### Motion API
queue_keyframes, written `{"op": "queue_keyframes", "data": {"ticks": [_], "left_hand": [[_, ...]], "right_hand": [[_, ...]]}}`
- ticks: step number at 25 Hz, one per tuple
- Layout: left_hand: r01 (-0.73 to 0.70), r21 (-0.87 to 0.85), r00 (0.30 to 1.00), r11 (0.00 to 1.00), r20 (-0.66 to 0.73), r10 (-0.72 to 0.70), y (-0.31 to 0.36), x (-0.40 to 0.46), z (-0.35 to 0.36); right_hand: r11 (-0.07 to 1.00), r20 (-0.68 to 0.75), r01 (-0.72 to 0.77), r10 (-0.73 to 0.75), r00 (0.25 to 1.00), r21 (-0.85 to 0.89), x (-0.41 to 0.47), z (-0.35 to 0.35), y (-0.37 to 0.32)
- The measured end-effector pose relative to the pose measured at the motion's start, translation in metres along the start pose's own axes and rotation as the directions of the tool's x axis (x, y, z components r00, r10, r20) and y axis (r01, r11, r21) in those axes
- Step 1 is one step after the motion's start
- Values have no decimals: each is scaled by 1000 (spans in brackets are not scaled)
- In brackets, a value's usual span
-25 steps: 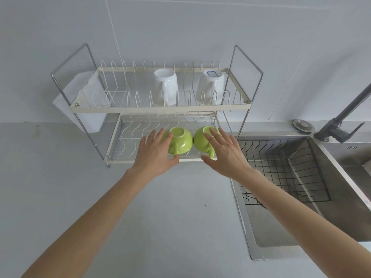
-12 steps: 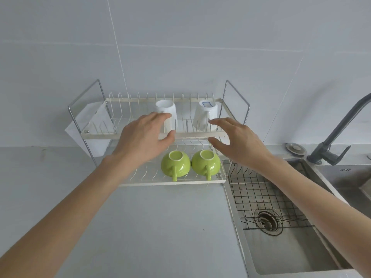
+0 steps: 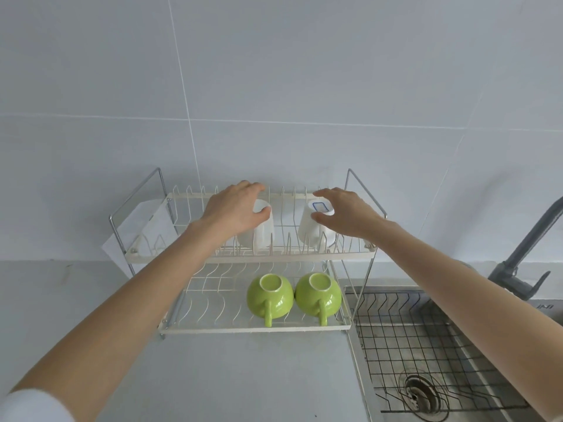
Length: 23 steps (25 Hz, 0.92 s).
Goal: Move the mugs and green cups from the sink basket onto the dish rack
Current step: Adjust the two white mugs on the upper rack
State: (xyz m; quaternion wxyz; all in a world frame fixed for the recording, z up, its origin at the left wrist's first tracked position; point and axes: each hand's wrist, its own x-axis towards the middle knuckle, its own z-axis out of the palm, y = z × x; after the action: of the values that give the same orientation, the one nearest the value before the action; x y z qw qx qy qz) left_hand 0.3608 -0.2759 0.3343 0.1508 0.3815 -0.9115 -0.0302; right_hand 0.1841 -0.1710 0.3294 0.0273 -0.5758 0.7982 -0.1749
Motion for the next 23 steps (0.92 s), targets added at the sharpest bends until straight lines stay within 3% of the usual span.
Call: {"op": "queue_keyframes", "data": {"ticks": [6,13,23], "left_hand": [[11,4,984,1000,178,-12,-15,22,29],[0,-102,989,995,147,15,-11,30,40],[-52,-116,980,992,184,73,38,47,51]], "right_hand": [[997,132,-71,74,989,-25,28,16,11],[997,126,-68,65,990,23,33,18,21],[991,169,-71,90,981,-116,30,5,27]]}}
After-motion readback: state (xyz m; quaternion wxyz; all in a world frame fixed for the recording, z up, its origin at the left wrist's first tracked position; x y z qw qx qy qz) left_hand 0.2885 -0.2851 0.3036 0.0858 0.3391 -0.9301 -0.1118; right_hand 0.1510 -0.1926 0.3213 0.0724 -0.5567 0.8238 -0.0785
